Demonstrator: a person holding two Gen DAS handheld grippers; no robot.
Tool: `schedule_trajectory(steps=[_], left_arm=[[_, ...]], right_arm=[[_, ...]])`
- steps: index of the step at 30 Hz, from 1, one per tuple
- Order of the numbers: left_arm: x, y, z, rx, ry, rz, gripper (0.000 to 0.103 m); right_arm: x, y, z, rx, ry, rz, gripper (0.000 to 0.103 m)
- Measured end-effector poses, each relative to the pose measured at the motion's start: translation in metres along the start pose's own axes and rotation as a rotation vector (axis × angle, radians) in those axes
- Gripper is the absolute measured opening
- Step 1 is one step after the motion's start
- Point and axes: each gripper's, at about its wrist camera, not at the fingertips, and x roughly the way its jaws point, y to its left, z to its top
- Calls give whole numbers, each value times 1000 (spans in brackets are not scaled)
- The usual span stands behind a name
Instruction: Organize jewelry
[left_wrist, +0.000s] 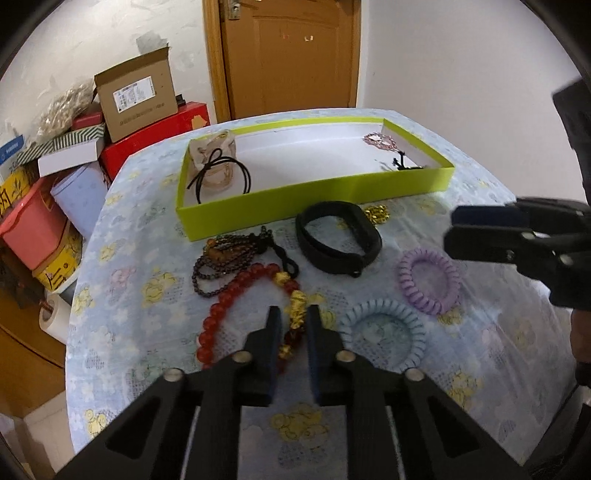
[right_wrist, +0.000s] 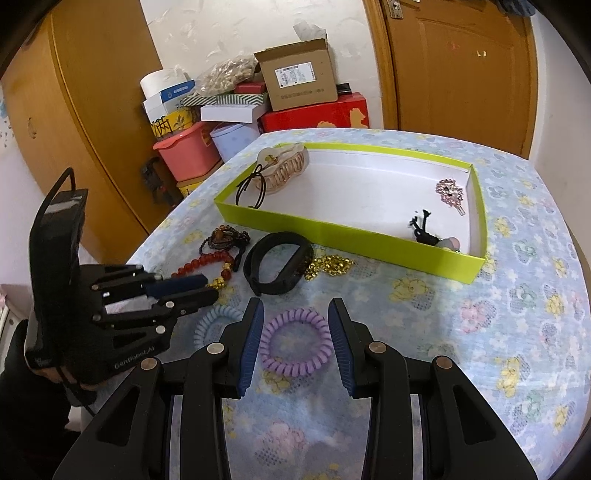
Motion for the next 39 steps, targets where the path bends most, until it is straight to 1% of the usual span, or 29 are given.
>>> schedule_trajectory(steps=[3,5,11,17,18,24,27,29,30,31,33,35,36,39], left_arm=[[0,-1,0,-2,-1,4,10],[-1,3,-1,-26,-4,1,10],[-14,17,-6,-110,-50,-17,9],[-29,30,-7,-181,-102,-26,9],[-32,33,-8,-190,-109,-29,9],[-40,41,-12,-219,-128,-44,9],[-38,41,-14,-219,-121,-46,9],[-34,40,-16,-206,-100,-55,9],[-32,39,-17,-200,-90,-49,10],[-30,38,-18,-199,-78,-45,10],[-23,37,-20,-182,-37,-64,10],[-17,36,-23,-174,-2,-51,10],[-18,35,-23,-163,-7,-51,10],[-17,32,-21,-134,14,-38,10]], right_arm=[[4,0,3,3,2,9,38],[9,0,5,7,7,16,38],[23,1,14,23,24,37,38],[43,5,24,39,58,56,29],[47,6,25,44,67,53,28],[68,5,30,81,130,7,27],[73,7,33,64,152,-24,25],[76,10,35,39,164,-54,21],[77,11,36,29,169,-69,15],[77,12,36,20,172,-81,13],[75,13,33,-1,168,-93,12],[72,15,30,-14,164,-95,12],[70,15,29,-17,162,-93,12],[62,18,27,-38,146,-96,12]])
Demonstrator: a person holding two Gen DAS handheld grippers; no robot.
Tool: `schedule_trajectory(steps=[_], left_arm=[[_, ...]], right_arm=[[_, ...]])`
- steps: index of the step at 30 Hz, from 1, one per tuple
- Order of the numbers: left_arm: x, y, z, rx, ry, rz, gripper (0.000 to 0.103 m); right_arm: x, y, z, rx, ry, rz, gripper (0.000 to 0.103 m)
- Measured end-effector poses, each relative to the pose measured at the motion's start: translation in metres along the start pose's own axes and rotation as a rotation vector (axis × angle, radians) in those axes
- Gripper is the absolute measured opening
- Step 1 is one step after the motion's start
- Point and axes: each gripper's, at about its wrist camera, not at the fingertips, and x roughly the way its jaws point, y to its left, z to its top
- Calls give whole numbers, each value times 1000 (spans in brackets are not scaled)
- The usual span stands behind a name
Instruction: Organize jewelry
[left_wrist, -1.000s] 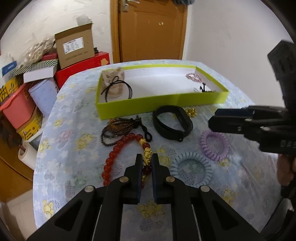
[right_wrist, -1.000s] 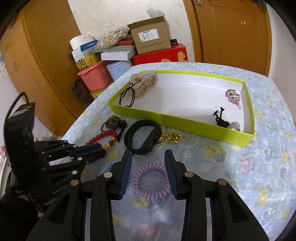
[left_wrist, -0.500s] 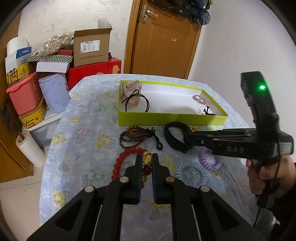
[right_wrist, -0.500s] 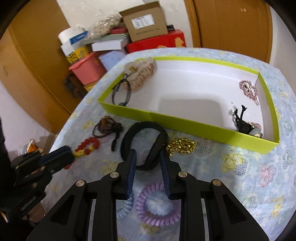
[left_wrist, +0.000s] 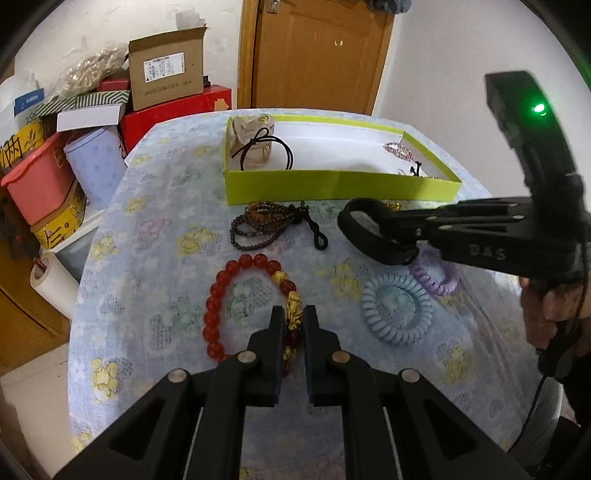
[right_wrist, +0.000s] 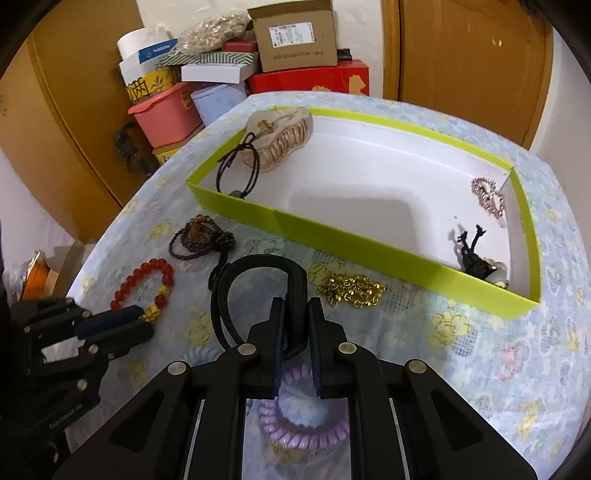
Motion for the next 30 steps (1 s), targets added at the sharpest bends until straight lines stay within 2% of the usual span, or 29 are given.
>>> schedule_trajectory(steps=[5,10,20,30], left_arm=[[4,-13,5,85,48,57,10],[3,-8,7,35,51,57,9],[-35,0,13,-94,-84,-2,9],[-64,-1,34,-152,-150,-73,9]], right_arm=[[-19,5,-2,-26,-46,-11,12],[-37,3,-9,-20,-82,-3,12],[-74,-15,-22,18,-152,8,12],[-93,-28,-32,55,-185,19,12]])
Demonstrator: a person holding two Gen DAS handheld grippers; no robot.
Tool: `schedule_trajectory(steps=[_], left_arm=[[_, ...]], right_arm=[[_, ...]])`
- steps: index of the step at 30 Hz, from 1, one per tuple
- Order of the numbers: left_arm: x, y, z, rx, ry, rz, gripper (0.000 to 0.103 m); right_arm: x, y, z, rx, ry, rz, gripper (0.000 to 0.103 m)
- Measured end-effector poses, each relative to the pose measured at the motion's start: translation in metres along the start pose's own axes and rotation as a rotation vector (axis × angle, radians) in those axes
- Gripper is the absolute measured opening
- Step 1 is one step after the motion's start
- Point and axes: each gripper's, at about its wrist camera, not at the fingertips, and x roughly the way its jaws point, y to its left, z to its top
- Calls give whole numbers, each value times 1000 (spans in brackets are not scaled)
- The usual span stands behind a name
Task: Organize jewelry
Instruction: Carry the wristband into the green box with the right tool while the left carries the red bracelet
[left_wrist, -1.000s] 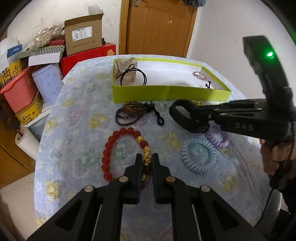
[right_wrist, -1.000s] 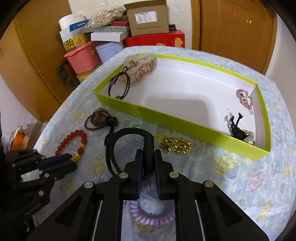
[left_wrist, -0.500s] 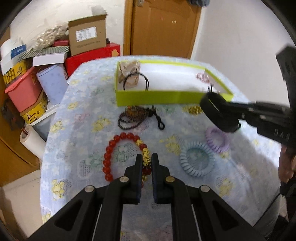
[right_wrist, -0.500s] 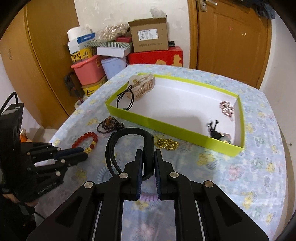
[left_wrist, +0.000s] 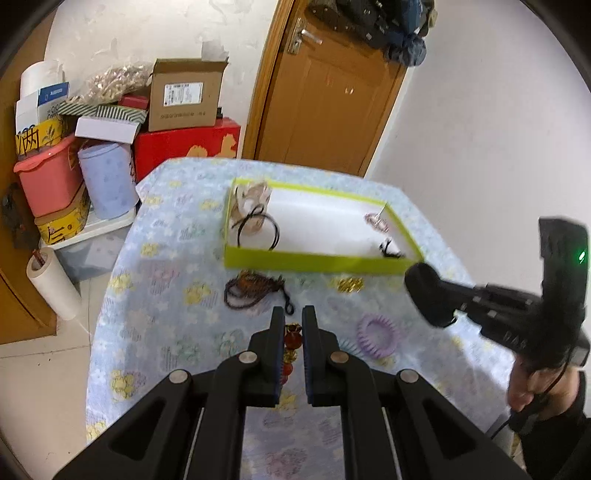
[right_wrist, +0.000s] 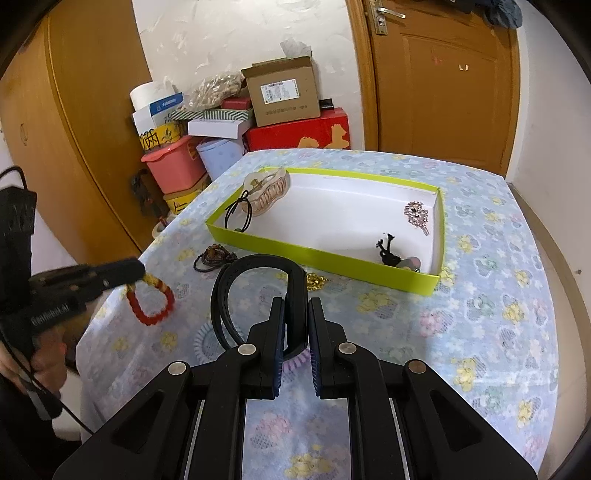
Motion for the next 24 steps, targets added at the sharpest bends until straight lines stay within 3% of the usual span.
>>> schedule_trajectory(steps=[15,24], left_arm=[[-8,-24,32,46,-46,-28,9],[12,-40,60,91,-44,-39,9]], right_arm=[[-10,-11,3,6,-31,-3,12],[-6,-25,21,3,-45,-32,12]])
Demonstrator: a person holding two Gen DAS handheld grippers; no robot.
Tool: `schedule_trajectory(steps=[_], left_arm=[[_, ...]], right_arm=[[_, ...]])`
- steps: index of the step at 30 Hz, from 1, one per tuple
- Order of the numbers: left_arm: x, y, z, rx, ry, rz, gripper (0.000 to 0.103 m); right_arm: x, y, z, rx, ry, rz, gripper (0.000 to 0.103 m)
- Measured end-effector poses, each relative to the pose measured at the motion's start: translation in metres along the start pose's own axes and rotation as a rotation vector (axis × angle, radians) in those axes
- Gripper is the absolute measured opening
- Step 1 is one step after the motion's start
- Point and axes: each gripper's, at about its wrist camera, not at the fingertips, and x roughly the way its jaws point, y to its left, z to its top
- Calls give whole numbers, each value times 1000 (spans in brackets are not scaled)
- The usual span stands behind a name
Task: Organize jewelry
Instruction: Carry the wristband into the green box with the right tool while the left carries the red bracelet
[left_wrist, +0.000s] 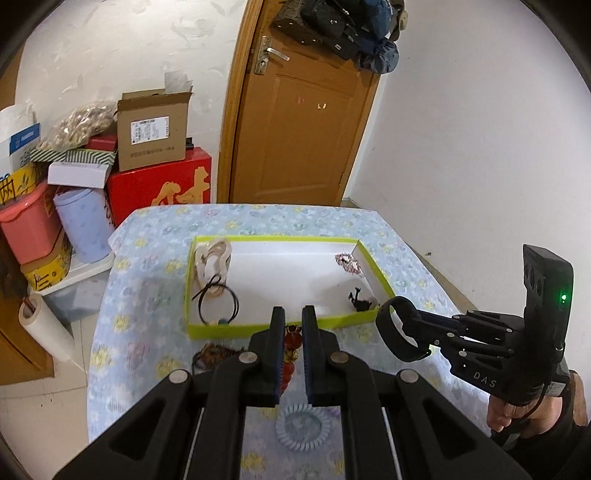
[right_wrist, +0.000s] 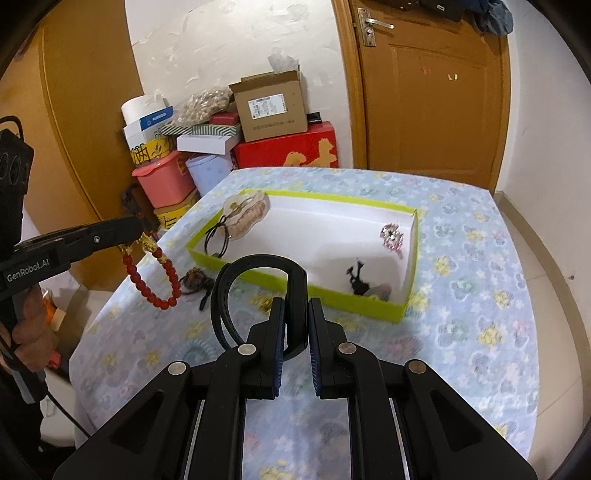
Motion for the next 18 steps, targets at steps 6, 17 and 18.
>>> schedule_trajectory(steps=[6,17,18], left_arm=[[19,-1,26,11,-5,-9,9],[62,3,58,25,11,-4,9],[67,4,59,27,15,-1,9]], right_arm=[[9,-14,18,-3,-11,-27,12],[45,-44,43,15,7,-71,12],[49,-47,45,19,11,-75,12]])
